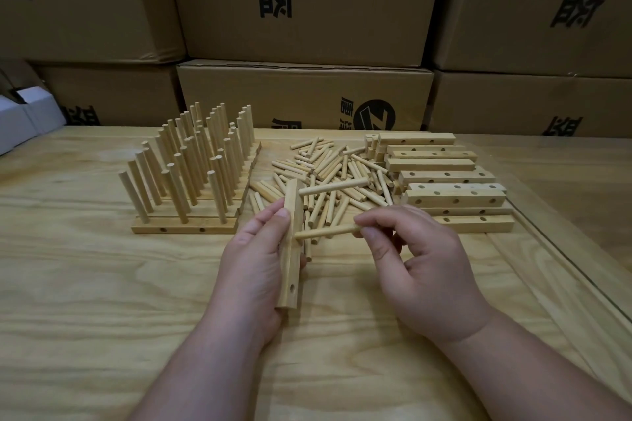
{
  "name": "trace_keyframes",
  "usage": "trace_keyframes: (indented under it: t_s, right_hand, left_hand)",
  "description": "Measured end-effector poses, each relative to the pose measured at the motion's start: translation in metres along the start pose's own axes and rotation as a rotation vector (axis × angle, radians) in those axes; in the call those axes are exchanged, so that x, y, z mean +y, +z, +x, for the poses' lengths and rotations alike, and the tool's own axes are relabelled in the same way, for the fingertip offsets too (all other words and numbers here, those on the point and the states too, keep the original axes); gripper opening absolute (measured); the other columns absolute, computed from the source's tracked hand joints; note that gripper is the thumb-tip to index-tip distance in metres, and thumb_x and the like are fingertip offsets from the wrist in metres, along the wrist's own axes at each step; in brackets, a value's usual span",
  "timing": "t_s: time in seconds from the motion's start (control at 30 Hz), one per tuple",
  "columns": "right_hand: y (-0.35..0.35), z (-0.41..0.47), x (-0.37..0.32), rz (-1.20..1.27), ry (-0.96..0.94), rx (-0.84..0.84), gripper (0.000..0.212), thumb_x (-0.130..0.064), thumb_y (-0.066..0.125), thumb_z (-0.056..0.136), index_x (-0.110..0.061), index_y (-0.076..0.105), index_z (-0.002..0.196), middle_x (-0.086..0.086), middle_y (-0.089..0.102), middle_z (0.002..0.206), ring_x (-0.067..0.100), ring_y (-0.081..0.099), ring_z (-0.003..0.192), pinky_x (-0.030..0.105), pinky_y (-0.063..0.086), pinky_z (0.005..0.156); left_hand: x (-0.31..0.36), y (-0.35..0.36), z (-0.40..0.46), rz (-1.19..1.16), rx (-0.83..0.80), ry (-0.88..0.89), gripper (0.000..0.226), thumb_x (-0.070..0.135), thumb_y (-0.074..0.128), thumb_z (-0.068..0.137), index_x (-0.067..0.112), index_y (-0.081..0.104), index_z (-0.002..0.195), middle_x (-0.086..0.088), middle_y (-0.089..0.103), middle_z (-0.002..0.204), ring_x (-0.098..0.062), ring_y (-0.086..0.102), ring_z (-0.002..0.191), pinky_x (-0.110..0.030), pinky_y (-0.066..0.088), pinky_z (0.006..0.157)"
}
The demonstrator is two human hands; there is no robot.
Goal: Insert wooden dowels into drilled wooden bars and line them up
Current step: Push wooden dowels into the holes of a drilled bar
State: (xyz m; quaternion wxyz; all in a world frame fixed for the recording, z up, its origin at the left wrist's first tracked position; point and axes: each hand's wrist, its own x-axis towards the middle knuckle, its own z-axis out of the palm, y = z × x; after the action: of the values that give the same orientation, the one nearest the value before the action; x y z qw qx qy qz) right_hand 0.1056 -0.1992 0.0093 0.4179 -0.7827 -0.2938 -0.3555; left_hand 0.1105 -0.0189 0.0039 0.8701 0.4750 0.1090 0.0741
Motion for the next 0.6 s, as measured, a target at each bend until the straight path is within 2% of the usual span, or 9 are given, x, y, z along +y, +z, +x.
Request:
trace_keyframes:
  t_s: [0.1, 0.23, 0.4, 0.6]
  right_hand:
    - [0.0005, 0.0003, 0.0011, -0.006, 0.036, -0.001, 0.014, -0.01, 0.065, 0.089, -0.013, 0.074, 0.1, -0.018, 0.067, 0.091, 0.001, 0.063, 0.087, 0.016, 0.046, 0.081]
    - [0.0, 0.0007, 0.0003, -0.012, 0.021, -0.005, 0.013, -0.008, 0.066, 0.088, -0.01, 0.075, 0.098, -0.016, 0.067, 0.089, 0.001, 0.062, 0.084, 0.018, 0.046, 0.079]
    - [-0.001, 0.0013, -0.002, -0.019, 0.0, -0.015, 0.014, -0.007, 0.066, 0.088, -0.01, 0.075, 0.099, -0.013, 0.069, 0.089, 0.002, 0.063, 0.084, 0.015, 0.046, 0.078]
    - [-0.0001, 0.0009, -0.0022, -0.022, 0.054, -0.032, 0.016, -0.011, 0.065, 0.09, -0.015, 0.075, 0.101, -0.014, 0.069, 0.09, 0.004, 0.063, 0.087, 0.013, 0.046, 0.078]
  left_hand:
    - [-0.0001, -0.001, 0.0001, 0.002, -0.009, 0.003, 0.018, 0.018, 0.063, 0.097, 0.019, 0.072, 0.113, -0.01, 0.078, 0.091, -0.014, 0.063, 0.055, -0.026, 0.05, 0.047]
    - [-0.0014, -0.0004, -0.0002, 0.026, -0.008, 0.028, 0.017, 0.019, 0.065, 0.096, 0.021, 0.073, 0.111, -0.008, 0.076, 0.088, -0.013, 0.061, 0.056, -0.027, 0.05, 0.048]
    - [-0.001, -0.0009, -0.0004, 0.045, 0.004, 0.027, 0.016, 0.02, 0.065, 0.096, 0.023, 0.073, 0.11, -0.009, 0.077, 0.095, -0.015, 0.062, 0.063, -0.03, 0.049, 0.052]
    - [0.0004, -0.0024, 0.002, 0.045, 0.004, 0.0, 0.017, 0.021, 0.061, 0.099, 0.025, 0.072, 0.112, -0.009, 0.079, 0.097, -0.015, 0.064, 0.062, -0.029, 0.049, 0.051]
